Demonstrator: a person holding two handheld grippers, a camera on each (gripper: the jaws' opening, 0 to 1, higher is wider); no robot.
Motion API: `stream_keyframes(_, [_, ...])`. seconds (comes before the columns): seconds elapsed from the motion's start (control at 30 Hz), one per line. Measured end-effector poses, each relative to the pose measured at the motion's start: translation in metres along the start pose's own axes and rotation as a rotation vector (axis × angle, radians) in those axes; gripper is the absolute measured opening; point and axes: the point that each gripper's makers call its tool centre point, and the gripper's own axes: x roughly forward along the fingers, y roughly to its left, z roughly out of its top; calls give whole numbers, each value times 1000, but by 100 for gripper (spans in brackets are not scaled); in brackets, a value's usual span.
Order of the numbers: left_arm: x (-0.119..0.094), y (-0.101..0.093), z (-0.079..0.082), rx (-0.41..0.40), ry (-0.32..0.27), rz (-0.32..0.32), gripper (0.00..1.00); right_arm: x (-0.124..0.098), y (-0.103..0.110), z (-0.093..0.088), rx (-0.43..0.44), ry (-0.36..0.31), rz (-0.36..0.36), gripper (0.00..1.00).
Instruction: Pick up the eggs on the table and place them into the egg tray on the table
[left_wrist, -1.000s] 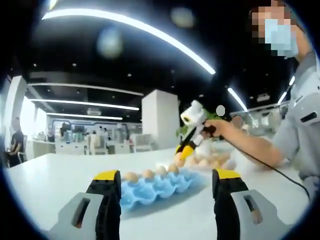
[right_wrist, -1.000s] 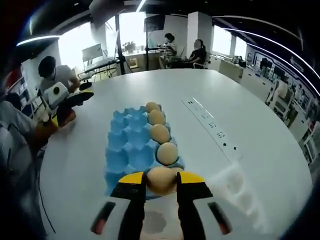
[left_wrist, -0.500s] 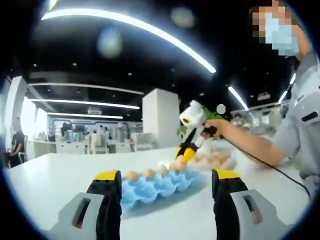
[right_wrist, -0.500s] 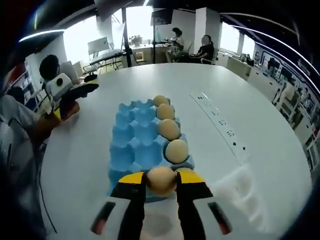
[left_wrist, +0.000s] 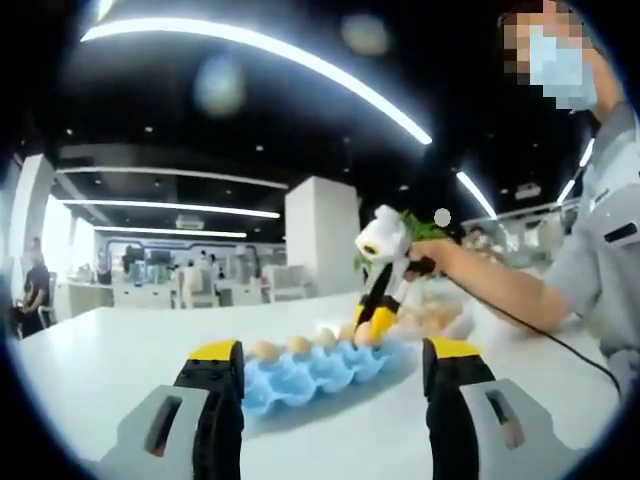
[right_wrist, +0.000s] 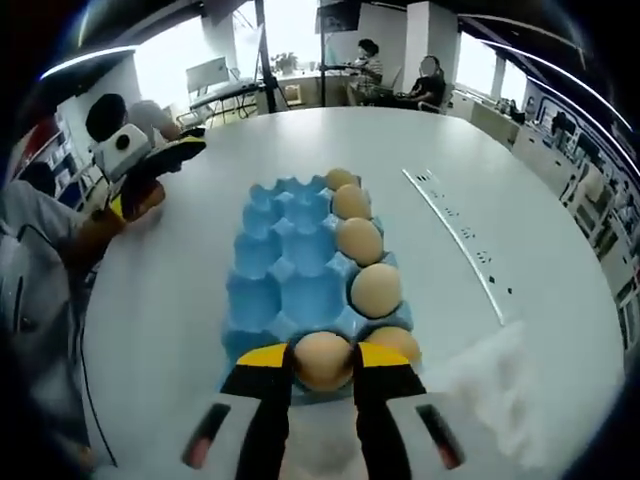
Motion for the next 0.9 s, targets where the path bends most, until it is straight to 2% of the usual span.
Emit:
stream_keyframes(0.47, [0,0,0,2,4,1,73,5,0,-5,-46,26,20,26])
stream_keyframes(0.9, [1,-1,-3,-3,11,-2,73,-1,-11,-11,-137,35,-30,25])
